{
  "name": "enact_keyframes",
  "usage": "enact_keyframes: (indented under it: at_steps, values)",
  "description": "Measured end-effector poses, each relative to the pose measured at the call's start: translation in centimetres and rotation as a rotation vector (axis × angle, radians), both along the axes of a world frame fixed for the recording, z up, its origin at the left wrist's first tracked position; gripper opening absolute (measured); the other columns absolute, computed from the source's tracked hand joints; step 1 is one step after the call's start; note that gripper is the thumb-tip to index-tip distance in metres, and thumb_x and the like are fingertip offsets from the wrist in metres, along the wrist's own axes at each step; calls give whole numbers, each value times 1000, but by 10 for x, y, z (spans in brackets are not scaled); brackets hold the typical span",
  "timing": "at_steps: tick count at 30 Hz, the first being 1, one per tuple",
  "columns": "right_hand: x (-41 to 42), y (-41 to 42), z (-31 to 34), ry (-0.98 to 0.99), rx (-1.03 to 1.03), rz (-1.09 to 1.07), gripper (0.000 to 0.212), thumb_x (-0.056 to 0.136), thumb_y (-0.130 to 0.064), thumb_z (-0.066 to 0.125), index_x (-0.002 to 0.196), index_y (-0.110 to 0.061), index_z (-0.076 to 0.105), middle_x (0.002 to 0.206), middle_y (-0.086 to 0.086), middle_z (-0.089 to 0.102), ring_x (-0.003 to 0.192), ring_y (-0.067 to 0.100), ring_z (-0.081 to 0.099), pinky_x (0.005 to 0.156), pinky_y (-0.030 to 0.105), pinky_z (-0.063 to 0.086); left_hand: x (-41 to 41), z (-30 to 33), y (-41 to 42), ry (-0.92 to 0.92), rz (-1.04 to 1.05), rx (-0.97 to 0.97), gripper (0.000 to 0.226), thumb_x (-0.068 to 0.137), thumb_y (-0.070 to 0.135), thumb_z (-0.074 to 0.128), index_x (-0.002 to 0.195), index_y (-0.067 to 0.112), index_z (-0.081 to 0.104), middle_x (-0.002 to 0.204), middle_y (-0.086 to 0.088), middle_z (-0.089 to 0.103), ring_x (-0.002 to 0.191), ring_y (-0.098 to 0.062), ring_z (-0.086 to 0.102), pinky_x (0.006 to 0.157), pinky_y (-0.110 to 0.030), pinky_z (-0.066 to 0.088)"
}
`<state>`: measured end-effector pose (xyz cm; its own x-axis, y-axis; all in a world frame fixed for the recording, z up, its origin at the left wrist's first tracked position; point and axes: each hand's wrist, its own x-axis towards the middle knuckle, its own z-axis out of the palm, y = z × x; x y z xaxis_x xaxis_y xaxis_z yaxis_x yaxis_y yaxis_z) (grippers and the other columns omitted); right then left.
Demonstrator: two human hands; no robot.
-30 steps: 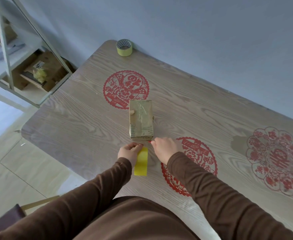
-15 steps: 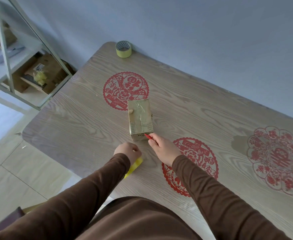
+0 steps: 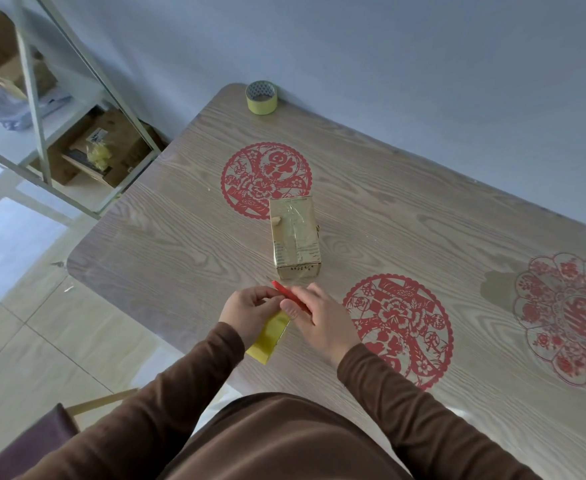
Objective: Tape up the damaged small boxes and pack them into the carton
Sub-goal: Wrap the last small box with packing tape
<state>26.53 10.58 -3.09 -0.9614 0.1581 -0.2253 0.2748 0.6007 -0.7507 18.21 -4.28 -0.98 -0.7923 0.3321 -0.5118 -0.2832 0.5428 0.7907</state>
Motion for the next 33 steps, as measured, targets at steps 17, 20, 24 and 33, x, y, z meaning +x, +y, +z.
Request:
enact_keyframes:
  at_steps: [17, 20, 24, 33]
  values:
    - [-17, -17, 17, -387, -1051, -472, 49, 94, -36, 67, 133, -47, 40, 59, -1, 51, 47, 6, 39, 36, 18, 21, 7, 4, -19, -171, 140, 377, 20, 96, 5, 61, 114, 7, 70, 93, -8, 77, 81, -14, 71, 77, -22, 55]
    - [-20, -26, 7, -472, -1284, -443, 39, 85, -37, 73, 114, -25, 49, 58, 0, 47, 40, 5, 33, 33, 16, 19, 2, 6, -27, -304, 167, 427, 21, 96, 4, 61, 115, 4, 68, 89, -12, 74, 78, -18, 71, 75, -26, 57]
    - [-24, -51, 0, -435, -1068, -506, 70, 96, -45, 63, 152, -38, 23, 70, 3, 62, 51, 10, 50, 43, 22, 42, -2, 5, -34, -222, 131, 256, 14, 95, 8, 64, 108, 4, 67, 75, -7, 71, 66, -16, 68, 69, -30, 54]
    - [-8, -32, -23, -485, -906, -567, 35, 102, -29, 56, 133, -14, 51, 114, 12, 70, 87, 17, 65, 76, 31, 54, -75, -31, -65, 186, 362, -162, 96, 91, 26, 74, 161, 27, 8, 141, -19, 56, 130, -28, 54, 108, -37, 42]
